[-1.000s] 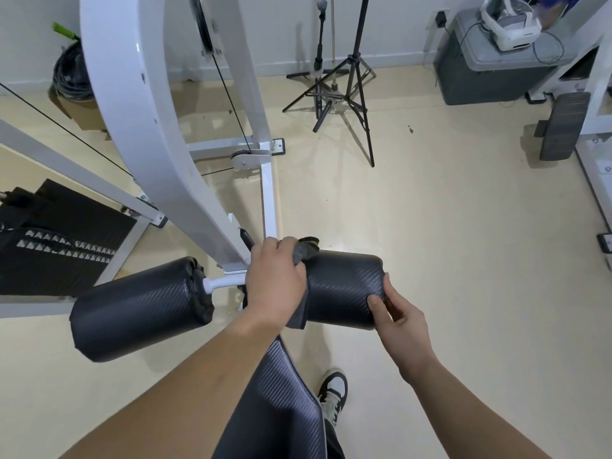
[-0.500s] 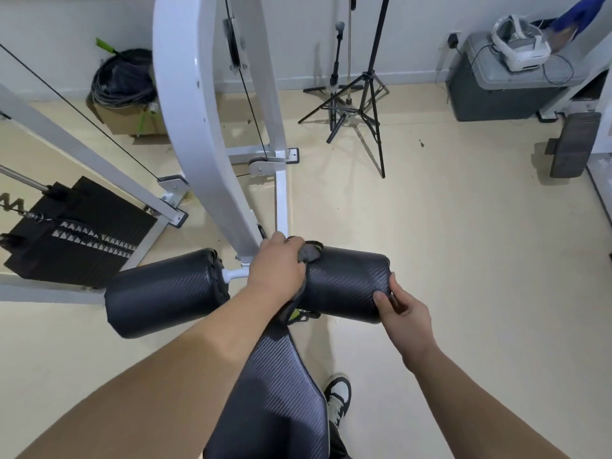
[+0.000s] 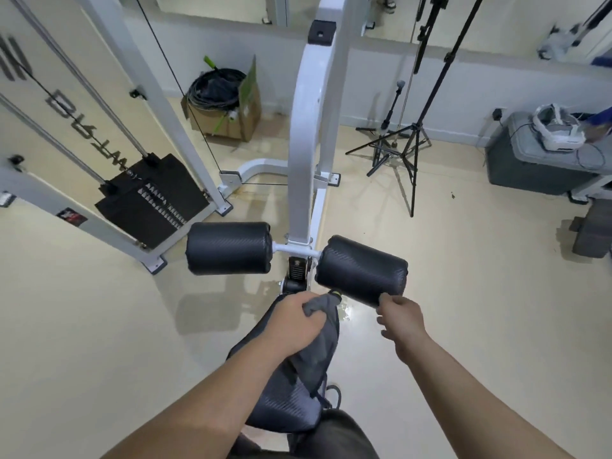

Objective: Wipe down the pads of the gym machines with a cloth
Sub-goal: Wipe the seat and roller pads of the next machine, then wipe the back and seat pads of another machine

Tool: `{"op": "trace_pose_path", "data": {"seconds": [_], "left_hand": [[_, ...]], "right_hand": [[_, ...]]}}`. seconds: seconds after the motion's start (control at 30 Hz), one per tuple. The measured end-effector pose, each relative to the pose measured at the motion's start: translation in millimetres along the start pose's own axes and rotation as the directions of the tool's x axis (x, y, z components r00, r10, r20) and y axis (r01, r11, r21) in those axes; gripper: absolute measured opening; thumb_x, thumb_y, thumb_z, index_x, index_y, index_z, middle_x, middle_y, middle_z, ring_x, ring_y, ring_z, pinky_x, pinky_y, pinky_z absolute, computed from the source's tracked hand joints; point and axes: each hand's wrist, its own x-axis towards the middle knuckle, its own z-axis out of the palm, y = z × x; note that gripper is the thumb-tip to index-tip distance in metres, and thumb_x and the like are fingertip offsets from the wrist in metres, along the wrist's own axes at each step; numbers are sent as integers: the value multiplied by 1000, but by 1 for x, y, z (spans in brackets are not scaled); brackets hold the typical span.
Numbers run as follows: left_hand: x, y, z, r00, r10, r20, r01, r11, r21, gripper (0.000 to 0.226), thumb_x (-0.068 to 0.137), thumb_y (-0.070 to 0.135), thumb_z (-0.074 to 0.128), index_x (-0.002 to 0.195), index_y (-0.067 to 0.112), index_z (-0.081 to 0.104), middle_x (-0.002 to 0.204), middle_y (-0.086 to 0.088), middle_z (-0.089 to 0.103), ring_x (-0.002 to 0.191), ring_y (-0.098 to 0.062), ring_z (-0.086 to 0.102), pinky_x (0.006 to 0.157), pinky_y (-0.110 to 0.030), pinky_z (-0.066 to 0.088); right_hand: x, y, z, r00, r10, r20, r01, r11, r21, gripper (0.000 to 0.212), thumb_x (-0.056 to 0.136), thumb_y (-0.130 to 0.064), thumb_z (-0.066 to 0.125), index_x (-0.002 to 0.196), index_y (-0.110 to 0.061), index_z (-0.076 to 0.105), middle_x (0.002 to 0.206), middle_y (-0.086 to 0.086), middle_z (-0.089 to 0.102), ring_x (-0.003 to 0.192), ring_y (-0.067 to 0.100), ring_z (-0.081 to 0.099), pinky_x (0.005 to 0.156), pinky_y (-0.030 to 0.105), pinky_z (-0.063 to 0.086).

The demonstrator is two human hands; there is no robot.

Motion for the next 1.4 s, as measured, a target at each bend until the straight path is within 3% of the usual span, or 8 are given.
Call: {"op": "trace_pose_path", "data": {"seconds": [0.17,0.3,0.5,0.63,0.83,1.0,1.13,1.4], "left_hand": [[-43,-28,-52,993,-35,-109,11,977,-211,25,82,31,70,107,29,72,106,9,73,102,-17,69,95,-36,57],[-90,-64,-90,982,-89,-164,21,927,-376,39,84,30,77,122,33,67,117,11,71,102,-4,67,83,-18,53],[-207,-178,-193,905,-313,-286,60,763,-644,23,87,27,75,109,32,71,103,8,76,95,-11,72,80,-26,58],[-289,-267,-250,838,-439,-325,22,623,-782,22,88,26,73,110,31,71,101,6,77,92,-9,74,76,-23,59],[-391,-385,-307,774,-533,-342,-81,453,-888,49,69,34,75,117,35,70,110,2,76,105,-18,73,99,-49,57],[-447,-450,-342,791,-516,-328,-73,453,-889,97,76,22,83,154,44,29,127,3,64,95,-14,72,68,-29,57],[-469,-491,-375,644,-665,-378,-130,392,-911,99,68,23,87,150,41,35,126,8,64,100,-15,73,78,-37,63],[-544,-553,-433,344,-869,-357,-452,180,-874,56,73,42,93,121,25,69,110,7,78,101,-13,76,94,-37,60]], "right_hand": [[-73,-14,66,957,-108,268,116,993,-13,19,100,-27,56,94,-11,66,85,10,64,77,24,56,70,36,47],[-126,-16,130,898,-140,418,160,987,-15,31,99,-34,58,96,-7,73,88,9,70,79,25,67,71,41,61],[-243,8,277,751,-101,652,259,954,-151,47,93,-62,62,111,-22,78,106,1,81,97,22,77,73,36,62],[-323,42,387,624,-11,781,399,864,-307,47,86,-48,79,110,-9,71,101,11,79,86,22,78,67,33,60],[-418,90,524,510,77,857,528,758,-383,30,88,-29,78,103,-7,63,89,10,72,77,25,69,69,40,56],[-478,110,620,427,147,892,679,600,-423,43,76,-38,73,102,-5,64,93,12,69,83,27,65,76,48,55],[-521,121,698,316,267,910,768,491,-411,38,85,-35,74,99,-2,61,90,12,67,80,27,63,71,42,50],[-646,142,836,42,533,845,917,315,-244,43,84,-48,80,93,-11,60,87,4,70,77,23,65,66,35,50]]}}
